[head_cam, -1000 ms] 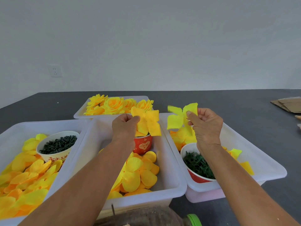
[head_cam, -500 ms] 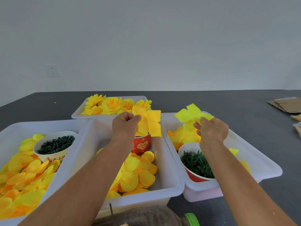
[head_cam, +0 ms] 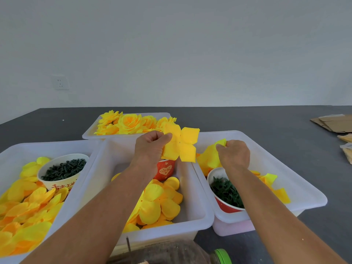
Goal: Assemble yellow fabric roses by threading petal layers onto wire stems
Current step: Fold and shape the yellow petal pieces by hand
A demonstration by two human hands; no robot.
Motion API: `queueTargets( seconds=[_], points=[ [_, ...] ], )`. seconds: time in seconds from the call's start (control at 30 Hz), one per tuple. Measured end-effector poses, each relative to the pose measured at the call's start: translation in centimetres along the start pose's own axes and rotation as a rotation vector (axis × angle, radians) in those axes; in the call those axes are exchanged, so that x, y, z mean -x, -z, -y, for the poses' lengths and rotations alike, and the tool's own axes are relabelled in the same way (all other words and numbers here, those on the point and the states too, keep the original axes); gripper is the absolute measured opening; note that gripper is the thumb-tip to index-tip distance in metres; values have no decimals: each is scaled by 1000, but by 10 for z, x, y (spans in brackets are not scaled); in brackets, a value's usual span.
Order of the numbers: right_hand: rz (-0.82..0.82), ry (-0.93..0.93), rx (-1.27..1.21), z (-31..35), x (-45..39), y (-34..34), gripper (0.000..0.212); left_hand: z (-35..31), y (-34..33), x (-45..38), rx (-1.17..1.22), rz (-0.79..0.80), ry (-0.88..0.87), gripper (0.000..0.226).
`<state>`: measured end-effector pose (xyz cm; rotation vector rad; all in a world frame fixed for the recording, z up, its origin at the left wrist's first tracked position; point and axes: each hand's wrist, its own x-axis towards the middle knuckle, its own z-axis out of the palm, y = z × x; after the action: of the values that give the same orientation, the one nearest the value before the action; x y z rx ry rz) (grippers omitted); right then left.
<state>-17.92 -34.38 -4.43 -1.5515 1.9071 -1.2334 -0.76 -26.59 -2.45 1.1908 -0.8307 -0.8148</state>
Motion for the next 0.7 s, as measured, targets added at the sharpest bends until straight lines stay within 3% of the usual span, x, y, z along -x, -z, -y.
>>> queueTargets(
  seconds=[0.17,0.27,0.37,0.47,0.57,0.63,0.7],
  points=[
    [152,-51,133,2,4,-3,33,-1,-1,2,-5,22,19,18],
    [172,-58,219,8,10,2,12,-1,-2,2,-21,20,30,15],
    [172,-59,297,6,10,4,50,-1,-2,2,-21,-1,32,10],
    [37,57,319,7,14,6,52,-2,-3,3,-21,-34,32,9],
    [-90,318,-100,9,15,5,30,-3,-2,3,-41,-40,14,6],
    [122,397,-408,16,24,6,30,-3,-2,4,-46,-31,-9,7],
    [365,396,-518,20,29,6,38,-3,-3,4,-38,-19,-30,9]
  ],
)
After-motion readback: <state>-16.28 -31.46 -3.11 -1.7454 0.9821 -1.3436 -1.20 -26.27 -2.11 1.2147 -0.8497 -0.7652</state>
